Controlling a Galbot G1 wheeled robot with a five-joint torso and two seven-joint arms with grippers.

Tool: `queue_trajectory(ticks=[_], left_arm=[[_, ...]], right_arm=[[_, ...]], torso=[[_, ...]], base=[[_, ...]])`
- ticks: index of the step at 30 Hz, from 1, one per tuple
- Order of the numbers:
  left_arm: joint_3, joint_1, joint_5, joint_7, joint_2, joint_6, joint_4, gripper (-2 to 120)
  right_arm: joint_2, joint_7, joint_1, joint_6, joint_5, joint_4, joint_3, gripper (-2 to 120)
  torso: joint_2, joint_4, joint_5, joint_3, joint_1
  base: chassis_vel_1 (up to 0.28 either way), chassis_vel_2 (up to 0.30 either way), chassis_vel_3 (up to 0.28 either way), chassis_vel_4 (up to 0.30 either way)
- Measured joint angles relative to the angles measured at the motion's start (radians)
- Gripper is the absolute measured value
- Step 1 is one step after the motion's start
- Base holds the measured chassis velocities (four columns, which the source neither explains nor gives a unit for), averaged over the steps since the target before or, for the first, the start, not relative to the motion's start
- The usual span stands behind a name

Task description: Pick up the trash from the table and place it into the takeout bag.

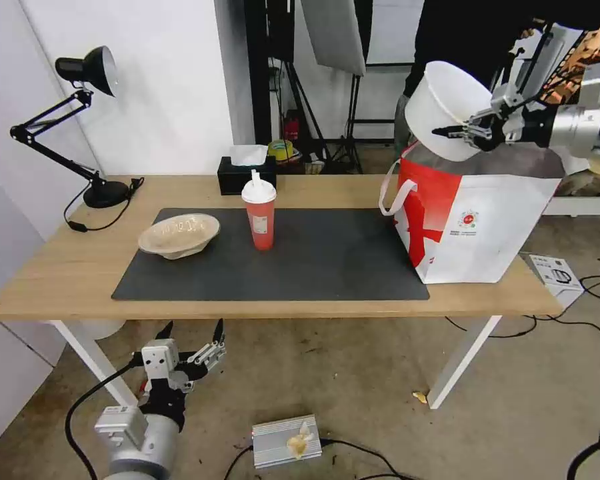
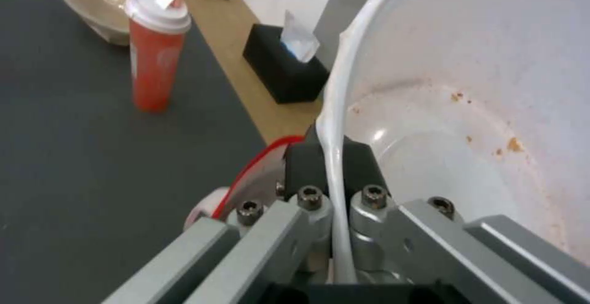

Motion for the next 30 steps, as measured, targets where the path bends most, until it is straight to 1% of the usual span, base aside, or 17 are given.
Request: queue_trajectory(ticks=[4,9,22,24,26,28,29,30], left_arm=[[0.002,-0.001,-0.001,0.000,0.000,-0.001,0.005,100],[0.001,-0.005,-0.004,-0.002,0.002,-0.001,0.007,100],[0.001,-0.008,-0.007,-0.004,0.006,-0.001,0.014,100],[0.001,-0.010,-0.008,-0.004,0.007,-0.001,0.015,100],[0.001,-0.010,-0.009,-0.004,0.007,-0.001,0.015,100],[0.002,-0.012,-0.009,-0.004,0.006,-0.001,0.016,100],[0.002,-0.012,-0.009,-0.004,0.006,-0.001,0.016,100],[0.002,-0.012,-0.009,-0.004,0.006,-0.001,0.016,100]], right_arm=[[-0.012,0.002,-0.069,0.000,-0.005,0.017,0.036,0],[-0.012,0.005,-0.119,0.000,-0.019,0.023,0.068,0],[0.010,0.021,-0.181,0.000,-0.024,0.023,0.102,0],[0.011,0.031,-0.182,0.012,-0.023,0.021,0.103,0],[0.012,0.036,-0.182,0.018,-0.022,0.019,0.103,2],[0.013,0.046,-0.175,0.027,-0.018,0.015,0.103,14],[0.013,0.046,-0.175,0.027,-0.018,0.015,0.103,14],[0.013,0.049,-0.170,0.029,-0.017,0.013,0.103,18]], torso=[[0.000,0.0000,0.0001,0.000,0.000],[0.000,0.0000,0.0000,0.000,0.000],[0.000,0.0001,-0.0001,0.000,0.000],[0.000,0.0001,-0.0001,0.000,0.000],[0.000,0.0000,-0.0001,0.000,0.000],[0.000,0.0000,0.0000,0.000,0.000],[0.000,0.0000,0.0000,0.000,0.000],[0.000,0.0000,-0.0001,0.000,0.000]], base=[[0.000,0.000,0.000,0.000],[0.000,0.000,0.000,0.000],[0.000,0.000,0.000,0.000],[0.000,0.000,0.000,0.000],[0.000,0.000,0.000,0.000],[0.000,0.000,0.000,0.000],[0.000,0.000,0.000,0.000],[0.000,0.000,0.000,0.000]])
